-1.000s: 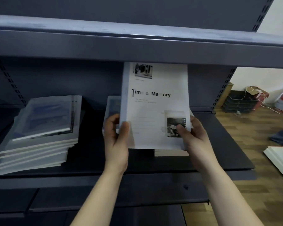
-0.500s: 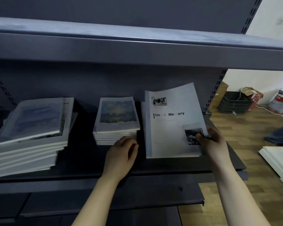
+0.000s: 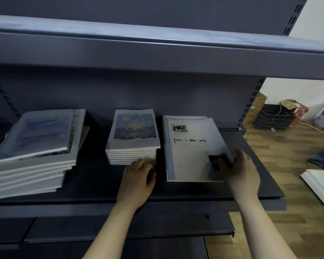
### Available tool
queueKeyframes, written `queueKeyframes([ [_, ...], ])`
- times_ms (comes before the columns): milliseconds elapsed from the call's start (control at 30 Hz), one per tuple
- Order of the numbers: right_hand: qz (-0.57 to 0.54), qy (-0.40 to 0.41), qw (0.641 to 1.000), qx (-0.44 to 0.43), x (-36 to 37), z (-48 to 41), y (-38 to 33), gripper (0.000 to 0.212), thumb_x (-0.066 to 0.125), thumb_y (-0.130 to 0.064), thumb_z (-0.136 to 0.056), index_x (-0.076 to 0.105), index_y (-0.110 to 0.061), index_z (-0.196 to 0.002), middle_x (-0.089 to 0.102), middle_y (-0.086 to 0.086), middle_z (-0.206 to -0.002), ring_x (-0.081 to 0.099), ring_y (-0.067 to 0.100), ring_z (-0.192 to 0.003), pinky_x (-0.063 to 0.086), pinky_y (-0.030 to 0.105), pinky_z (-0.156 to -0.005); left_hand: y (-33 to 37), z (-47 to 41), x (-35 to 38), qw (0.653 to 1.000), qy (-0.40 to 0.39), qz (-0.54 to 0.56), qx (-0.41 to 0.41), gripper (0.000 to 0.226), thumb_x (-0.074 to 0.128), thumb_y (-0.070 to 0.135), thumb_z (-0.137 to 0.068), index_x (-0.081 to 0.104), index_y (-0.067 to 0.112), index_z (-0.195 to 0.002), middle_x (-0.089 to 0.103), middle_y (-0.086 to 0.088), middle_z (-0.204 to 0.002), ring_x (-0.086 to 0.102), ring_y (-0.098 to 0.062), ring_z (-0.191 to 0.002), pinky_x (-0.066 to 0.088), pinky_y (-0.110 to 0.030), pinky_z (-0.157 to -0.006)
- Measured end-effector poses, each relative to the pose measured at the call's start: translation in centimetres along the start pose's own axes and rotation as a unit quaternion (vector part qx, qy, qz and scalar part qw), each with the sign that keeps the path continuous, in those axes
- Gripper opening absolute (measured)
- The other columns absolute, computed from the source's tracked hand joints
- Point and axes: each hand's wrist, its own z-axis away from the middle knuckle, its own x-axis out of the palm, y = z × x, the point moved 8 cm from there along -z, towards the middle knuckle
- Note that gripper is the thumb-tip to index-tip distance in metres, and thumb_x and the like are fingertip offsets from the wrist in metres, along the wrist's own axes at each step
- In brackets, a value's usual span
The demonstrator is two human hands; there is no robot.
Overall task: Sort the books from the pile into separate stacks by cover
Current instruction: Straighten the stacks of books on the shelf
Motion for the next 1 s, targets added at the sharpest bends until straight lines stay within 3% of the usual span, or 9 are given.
queueKeyframes([
  [100,-0.034,0.004,0.999,-0.03,0.0,0.1,0.5,0.023,0.069,-0.027,-0.079,0.061,-0.017,-0.099,0.058,0.012,-0.097,0.053,0.038,-0.095,0.044,0.039,-0.072,-0.1,0.0,0.0,1.0,0.001,-0.003,0.0,0.011,0.061,0.024,-0.087,0.063,0.019,-0.096,0.054,0.005,-0.099,0.051,-0.016,-0.09,0.043,-0.034,-0.079],
  [200,-0.095,-0.091,0.99,-0.054,0.8,0.0,0.5,0.025,0.073,-0.035,-0.074,0.068,-0.021,-0.094,0.058,0.002,-0.101,0.055,0.024,-0.1,0.041,0.03,-0.078,-0.2,0.0,0.0,1.0,-0.001,-0.003,-0.005,0.01,0.061,0.023,-0.087,0.063,0.019,-0.095,0.054,0.005,-0.098,0.052,-0.016,-0.089,0.043,-0.034,-0.078],
  [300,-0.094,-0.224,0.969,-0.046,1.8,0.7,1.2,0.066,0.08,-0.049,-0.061,0.059,-0.029,-0.12,0.046,-0.002,-0.133,0.046,0.016,-0.12,0.037,0.027,-0.09,-0.3,0.0,0.0,1.0,0.0,-0.003,-0.009,0.01,0.062,0.023,-0.086,0.064,0.019,-0.095,0.054,0.005,-0.098,0.052,-0.015,-0.09,0.042,-0.032,-0.079],
  [400,-0.089,-0.272,0.957,-0.046,1.8,1.1,1.2,0.092,0.085,-0.05,-0.051,0.048,-0.034,-0.134,0.03,-0.004,-0.148,0.034,0.018,-0.134,0.034,0.03,-0.1,-0.2,0.0,0.0,1.0,0.001,-0.001,-0.011,0.01,0.062,0.023,-0.086,0.064,0.019,-0.094,0.054,0.005,-0.098,0.051,-0.014,-0.089,0.041,-0.031,-0.079],
  [800,-0.063,-0.195,0.976,-0.072,1.8,0.0,0.2,0.08,0.085,-0.043,-0.058,0.056,-0.024,-0.13,0.045,0.0,-0.14,0.044,0.019,-0.128,0.034,0.024,-0.097,-0.2,0.0,0.0,1.0,-0.004,0.002,-0.014,0.012,0.059,0.025,-0.088,0.064,0.019,-0.097,0.053,0.007,-0.099,0.049,-0.012,-0.091,0.04,-0.03,-0.081],
  [1000,-0.045,-0.184,0.978,-0.083,2.5,-0.6,-0.3,0.079,0.082,-0.048,-0.061,0.056,-0.021,-0.131,0.047,0.003,-0.139,0.045,0.023,-0.127,0.037,0.031,-0.099,-0.2,-0.1,0.1,1.0,-0.005,-0.006,-0.015,0.013,0.059,0.026,-0.087,0.064,0.02,-0.097,0.053,0.007,-0.1,0.049,-0.012,-0.092,0.04,-0.031,-0.081],
])
